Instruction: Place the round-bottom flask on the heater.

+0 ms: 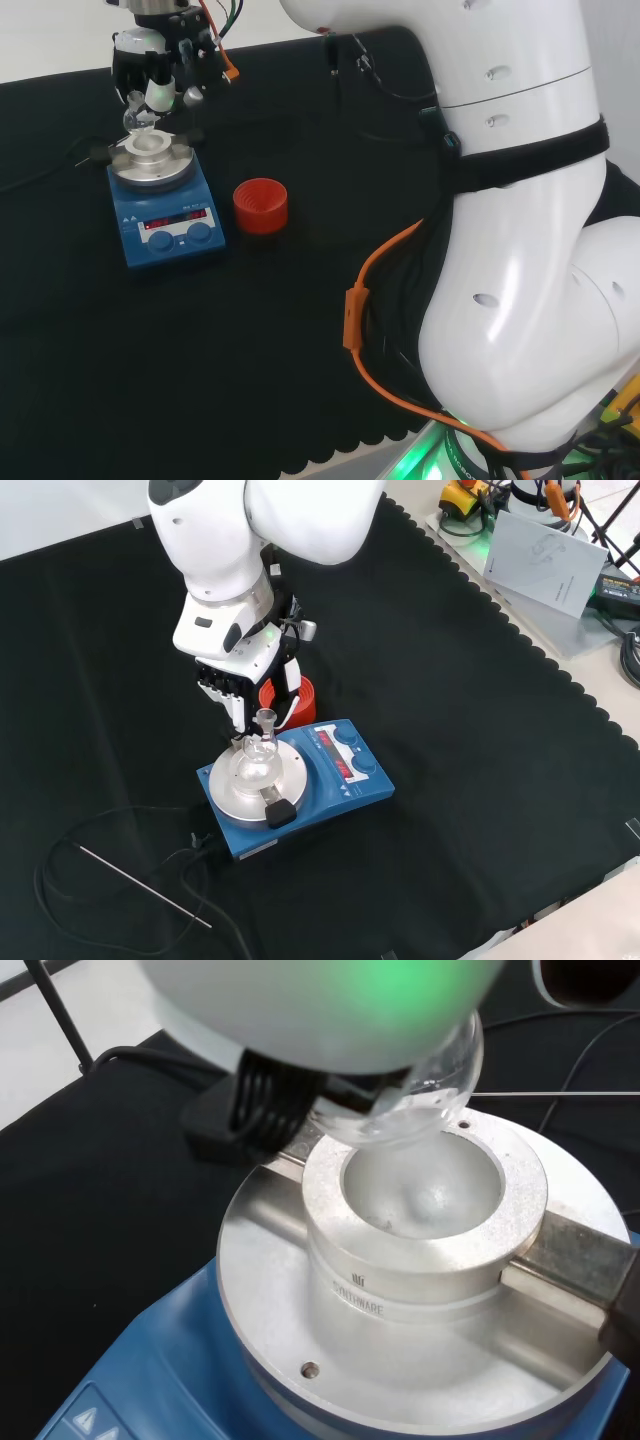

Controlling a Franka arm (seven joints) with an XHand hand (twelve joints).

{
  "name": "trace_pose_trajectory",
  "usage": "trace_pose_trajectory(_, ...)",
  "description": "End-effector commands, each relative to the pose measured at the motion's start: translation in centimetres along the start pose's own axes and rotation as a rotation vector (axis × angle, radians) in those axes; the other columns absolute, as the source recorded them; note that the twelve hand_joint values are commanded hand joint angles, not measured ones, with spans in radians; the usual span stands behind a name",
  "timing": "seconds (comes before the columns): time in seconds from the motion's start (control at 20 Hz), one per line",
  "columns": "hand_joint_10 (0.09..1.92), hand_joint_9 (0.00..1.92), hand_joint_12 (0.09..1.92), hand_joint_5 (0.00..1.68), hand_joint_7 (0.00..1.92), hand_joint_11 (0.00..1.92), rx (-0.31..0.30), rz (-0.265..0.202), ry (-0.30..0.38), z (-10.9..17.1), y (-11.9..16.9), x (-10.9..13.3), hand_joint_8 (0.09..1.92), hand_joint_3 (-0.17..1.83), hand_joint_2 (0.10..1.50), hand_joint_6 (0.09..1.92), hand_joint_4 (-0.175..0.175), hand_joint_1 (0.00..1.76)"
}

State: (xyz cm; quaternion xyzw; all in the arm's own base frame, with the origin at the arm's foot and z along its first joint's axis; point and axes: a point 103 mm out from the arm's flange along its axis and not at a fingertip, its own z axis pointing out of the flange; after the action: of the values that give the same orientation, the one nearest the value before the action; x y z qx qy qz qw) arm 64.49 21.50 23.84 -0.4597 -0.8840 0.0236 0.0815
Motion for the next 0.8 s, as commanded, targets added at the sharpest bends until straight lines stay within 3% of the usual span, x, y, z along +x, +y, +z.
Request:
trace_pose_trajectory(0.05, 0.33, 1.71, 0.91, 1.21, 1.47, 1.7, -0.006, -0.002, -0.005, -0.07, 0.03, -0.02, 0.64, 0.95, 0.48, 0.74, -0.175, 1.33)
trace_pose_trajectory(0.8, 0.32, 1.71, 0.91, 1.21, 1.47, 1.7, -0.008, -0.01, -0.005, -0.08, -0.44, 0.19, 0.64, 0.95, 0.48, 0.74, -0.175, 1.33)
